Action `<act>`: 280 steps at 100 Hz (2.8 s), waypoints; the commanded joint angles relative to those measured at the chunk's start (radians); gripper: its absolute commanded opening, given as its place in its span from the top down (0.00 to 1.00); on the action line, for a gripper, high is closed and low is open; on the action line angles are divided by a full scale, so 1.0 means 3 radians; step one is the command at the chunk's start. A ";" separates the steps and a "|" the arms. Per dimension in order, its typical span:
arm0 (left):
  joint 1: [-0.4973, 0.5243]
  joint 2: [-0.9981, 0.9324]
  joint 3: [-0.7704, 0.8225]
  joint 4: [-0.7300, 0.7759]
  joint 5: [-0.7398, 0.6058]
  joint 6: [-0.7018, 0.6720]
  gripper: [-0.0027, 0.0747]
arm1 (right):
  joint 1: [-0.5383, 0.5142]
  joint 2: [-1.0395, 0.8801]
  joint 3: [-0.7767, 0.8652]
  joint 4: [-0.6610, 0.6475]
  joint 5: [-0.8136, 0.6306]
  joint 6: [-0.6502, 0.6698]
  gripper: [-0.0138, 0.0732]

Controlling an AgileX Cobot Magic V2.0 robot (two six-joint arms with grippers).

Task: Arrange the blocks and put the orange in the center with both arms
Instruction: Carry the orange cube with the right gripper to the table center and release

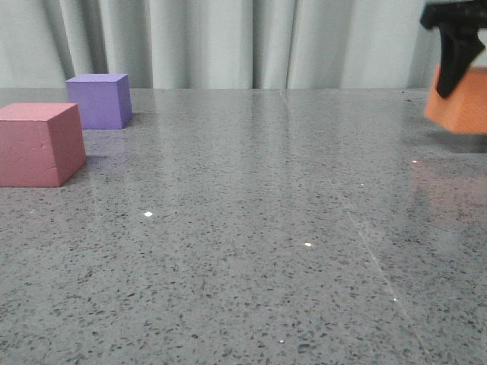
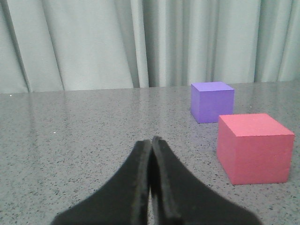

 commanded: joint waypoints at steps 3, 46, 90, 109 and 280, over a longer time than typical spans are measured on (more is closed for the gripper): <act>0.0005 -0.0107 0.0188 -0.0031 -0.0278 0.0006 0.99 | 0.0161 -0.0246 -0.0239 0.0089 -0.0049 0.0146 0.61; 0.0005 -0.0107 0.0188 -0.0031 -0.0278 0.0006 0.99 | 0.1126 0.0003 -0.0661 -0.0200 -0.0090 0.1039 0.61; 0.0005 -0.0107 0.0188 -0.0031 -0.0278 0.0006 0.99 | 0.1802 0.0769 -0.1494 -0.0738 0.0094 0.2022 0.61; 0.0005 -0.0107 0.0188 -0.0031 -0.0278 0.0006 0.99 | 0.1934 0.1033 -0.1779 -0.0738 0.0186 0.2052 0.61; 0.0005 -0.0107 0.0188 -0.0031 -0.0278 0.0006 0.99 | 0.1147 -0.0639 -0.0812 -0.1677 -0.0032 0.1312 0.13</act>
